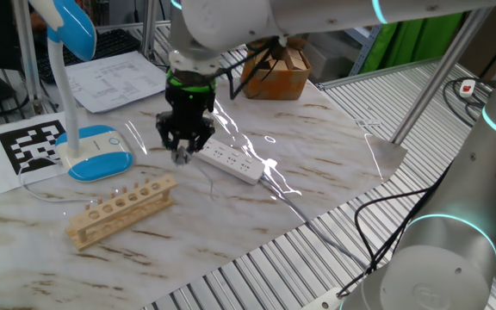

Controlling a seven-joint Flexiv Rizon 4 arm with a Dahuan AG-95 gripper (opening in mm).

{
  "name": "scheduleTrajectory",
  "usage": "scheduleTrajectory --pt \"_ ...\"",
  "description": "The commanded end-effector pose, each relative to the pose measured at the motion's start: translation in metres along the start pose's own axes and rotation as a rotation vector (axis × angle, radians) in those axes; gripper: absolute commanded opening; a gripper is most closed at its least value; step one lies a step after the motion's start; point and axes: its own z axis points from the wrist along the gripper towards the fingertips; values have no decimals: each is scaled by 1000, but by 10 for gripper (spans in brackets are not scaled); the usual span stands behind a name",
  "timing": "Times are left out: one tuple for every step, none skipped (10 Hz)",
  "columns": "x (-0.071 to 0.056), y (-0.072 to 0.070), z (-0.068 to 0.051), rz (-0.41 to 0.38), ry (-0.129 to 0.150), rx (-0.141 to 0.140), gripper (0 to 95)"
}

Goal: Plug in the power cord of the desk lamp, turn on the socket, and light up the desk lamp

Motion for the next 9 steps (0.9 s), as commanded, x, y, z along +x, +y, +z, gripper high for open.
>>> scheduleTrajectory --pt "-27 -13 -1 273 57 33 0" --pt "-34 -18 0 325 60 35 0" --pt "-40 -22 0 354 63 31 0" --pt "-49 -29 2 390 73 18 0" --pt "-58 -29 2 441 67 19 0" --pt "-63 -30 1 455 58 19 0" --pt "-73 -31 0 478 53 14 0" --pt "-82 -32 -1 497 55 11 0" --pt "-91 -35 -2 499 57 9 0"
